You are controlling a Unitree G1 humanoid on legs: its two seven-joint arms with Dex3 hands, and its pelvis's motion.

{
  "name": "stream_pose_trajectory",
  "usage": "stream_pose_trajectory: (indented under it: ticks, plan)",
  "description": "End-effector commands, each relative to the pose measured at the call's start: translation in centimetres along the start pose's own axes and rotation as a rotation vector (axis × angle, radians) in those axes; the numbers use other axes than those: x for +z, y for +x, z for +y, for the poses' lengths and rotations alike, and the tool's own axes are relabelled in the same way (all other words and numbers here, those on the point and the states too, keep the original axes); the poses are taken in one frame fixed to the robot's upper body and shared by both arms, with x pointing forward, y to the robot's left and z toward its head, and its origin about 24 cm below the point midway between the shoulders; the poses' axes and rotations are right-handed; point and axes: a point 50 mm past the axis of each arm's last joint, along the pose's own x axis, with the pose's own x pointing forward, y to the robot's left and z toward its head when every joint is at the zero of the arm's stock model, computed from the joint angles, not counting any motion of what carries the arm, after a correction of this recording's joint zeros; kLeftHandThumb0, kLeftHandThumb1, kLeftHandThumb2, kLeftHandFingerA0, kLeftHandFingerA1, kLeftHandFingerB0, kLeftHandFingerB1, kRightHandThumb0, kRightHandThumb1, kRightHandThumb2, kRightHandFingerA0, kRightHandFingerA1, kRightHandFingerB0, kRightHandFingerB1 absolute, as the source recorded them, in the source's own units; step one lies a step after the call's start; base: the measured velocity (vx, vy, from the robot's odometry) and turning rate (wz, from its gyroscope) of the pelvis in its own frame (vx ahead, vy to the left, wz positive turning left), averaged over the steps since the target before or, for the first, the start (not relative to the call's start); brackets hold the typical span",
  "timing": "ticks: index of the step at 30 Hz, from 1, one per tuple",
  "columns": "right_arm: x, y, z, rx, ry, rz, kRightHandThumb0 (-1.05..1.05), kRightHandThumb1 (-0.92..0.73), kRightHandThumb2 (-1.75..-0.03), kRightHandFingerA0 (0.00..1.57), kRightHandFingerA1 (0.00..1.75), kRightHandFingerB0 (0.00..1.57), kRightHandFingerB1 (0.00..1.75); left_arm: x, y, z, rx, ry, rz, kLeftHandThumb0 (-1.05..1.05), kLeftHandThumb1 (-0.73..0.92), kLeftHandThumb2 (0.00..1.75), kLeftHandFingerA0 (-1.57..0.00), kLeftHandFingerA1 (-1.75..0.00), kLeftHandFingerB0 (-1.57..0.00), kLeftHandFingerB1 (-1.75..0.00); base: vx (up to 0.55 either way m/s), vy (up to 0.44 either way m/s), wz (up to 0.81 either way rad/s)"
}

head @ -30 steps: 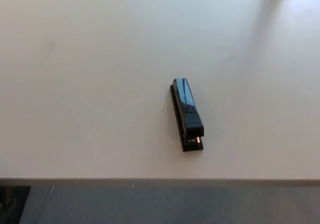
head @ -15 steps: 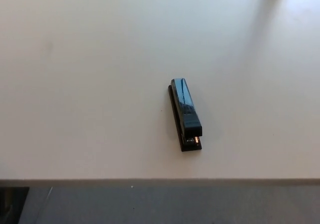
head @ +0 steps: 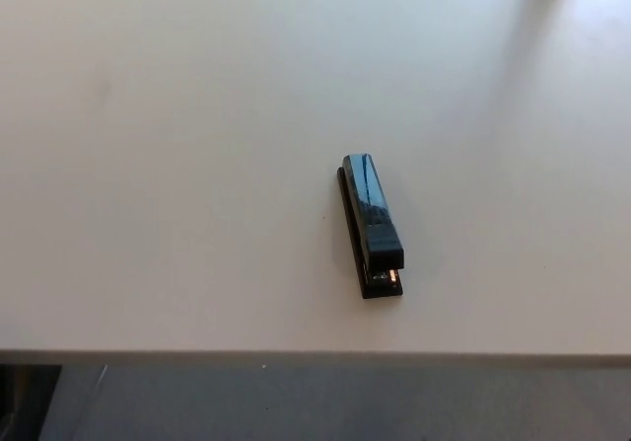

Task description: The robot uses its right hand to press on the stapler that is in the middle of the desk

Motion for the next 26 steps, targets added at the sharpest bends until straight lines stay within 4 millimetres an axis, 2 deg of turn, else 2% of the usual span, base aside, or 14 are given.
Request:
stream_pose_trajectory:
  ticks: [1, 2, 3, 4, 5, 6, 7, 10, 11, 13, 15, 19, 21, 26]
  plan:
    - [0.7, 0.2, 1.3, 0.081, 0.03, -0.056, -0.63, -0.61, -0.88, 0.33, 0.53, 0.12, 0.4, 0.0, -0.2, 0.7, 0.008, -0.005, 0.022, -0.45, 0.92, 0.95, -0.01, -0.26, -0.01, -0.24, 0.0, 0.0, 0.0]
    - [0.8, 0.3, 1.7, 0.091, 0.035, -0.063, -0.7, -0.62, -0.9, 0.25, 0.49, 0.08, 0.38, 0.0, -0.2, 0.7, 0.009, 0.004, 0.025, -0.46, 0.92, 0.94, -0.02, -0.27, -0.02, -0.23, 0.0, 0.0, 0.0]
    - [0.8, 0.3, 1.9, 0.091, 0.032, -0.077, -0.36, -0.5, -1.06, 0.01, 0.48, 0.0, 0.47, 0.0, -0.1, 0.7, 0.01, 0.011, 0.027, -0.46, 0.92, 0.93, -0.02, -0.29, -0.02, -0.25, 0.0, 0.0, 0.0]
    - [0.8, 0.3, 2.1, 0.09, 0.023, -0.093, -0.36, -0.5, -1.06, 0.01, 0.48, 0.0, 0.47, 0.0, -0.1, 0.7, 0.011, 0.011, 0.027, -0.46, 0.92, 0.93, -0.02, -0.29, -0.02, -0.25, 0.0, 0.0, 0.0]
    - [0.8, 0.3, 2.3, 0.097, 0.026, -0.119, -0.77, -0.84, -0.66, 0.13, 0.32, 0.11, 0.22, 0.0, -0.1, 0.7, 0.014, -0.002, 0.024, -0.46, 0.92, 0.92, -0.02, -0.3, -0.02, -0.25, 0.0, 0.0, 0.0]
    - [0.7, 0.2, 2.4, 0.1, 0.002, -0.134, -0.78, -0.9, -0.67, 0.03, 0.25, 0.01, 0.2, 0.0, -0.1, 0.8, 0.014, -0.004, 0.022, -0.46, 0.92, 0.93, -0.02, -0.29, -0.02, -0.25, 0.0, 0.0, 0.0]
    - [0.4, 0.1, 2.4, 0.106, -0.011, -0.137, -0.96, -0.85, -1.13, 0.0, 0.03, 0.0, 0.02, 0.1, -0.2, 0.9, 0.015, -0.002, 0.019, -0.45, 0.92, 0.95, -0.02, -0.29, 0.0, -0.25, 0.0, 0.0, 0.0]
    - [0.0, 0.0, 2.2, 0.098, -0.006, -0.139, -0.98, -0.88, -1.15, 0.0, 0.02, 0.0, 0.0, 0.1, -0.1, 0.9, 0.015, 0.0, 0.022, -0.45, 0.92, 0.92, -0.03, -0.32, -0.03, -0.27, 0.0, 0.0, 0.0]
    - [-0.1, 0.0, 2.0, 0.092, 0.007, -0.14, -0.99, -0.88, -1.15, 0.0, 0.01, 0.0, 0.0, 0.1, -0.1, 0.8, 0.011, 0.001, 0.02, -0.45, 0.91, 0.96, -0.01, -0.32, -0.01, -0.28, 0.0, 0.0, 0.0]
    - [-0.2, -0.1, 1.8, 0.091, 0.011, -0.148, -0.99, -0.89, -1.16, 0.0, 0.01, 0.0, 0.0, 0.1, -0.1, 0.8, 0.015, -0.016, 0.021, -0.36, 0.92, 0.9, -0.05, -0.33, -0.04, -0.29, 0.0, 0.0, 0.0]
    - [-0.3, -0.1, 1.6, 0.085, 0.042, -0.15, -1.0, -0.86, -1.13, 0.0, 0.01, 0.0, 0.0, 0.1, 0.0, 0.8, 0.023, -0.009, 0.03, -0.41, 0.92, 1.01, -0.03, -0.38, -0.04, -0.34, 0.0, 0.0, 0.0]
    - [-0.3, -0.2, 1.4, 0.086, 0.058, -0.159, -1.01, -0.87, -1.14, 0.0, 0.01, 0.0, 0.0, 0.1, 0.0, 0.8, 0.022, -0.019, 0.039, -0.46, 0.92, 0.92, -0.05, -0.34, -0.03, -0.3, 0.0, 0.0, 0.0]
    - [-0.3, -0.2, 1.4, 0.09, 0.054, -0.165, -1.01, -0.88, -1.15, 0.0, 0.02, 0.0, 0.0, 0.1, 0.0, 0.8, 0.017, -0.025, 0.037, -0.44, 0.91, 1.0, -0.02, -0.38, 0.0, -0.31, 0.0, 0.0, 0.0]
    - [-0.3, -0.2, 1.4, 0.082, 0.038, -0.166, -1.0, -0.89, -1.16, 0.0, 0.03, 0.0, 0.0, 0.1, 0.0, 0.9, 0.014, -0.025, 0.036, -0.48, 0.92, 0.94, -0.04, -0.32, -0.03, -0.28, 0.0, 0.0, 0.0]
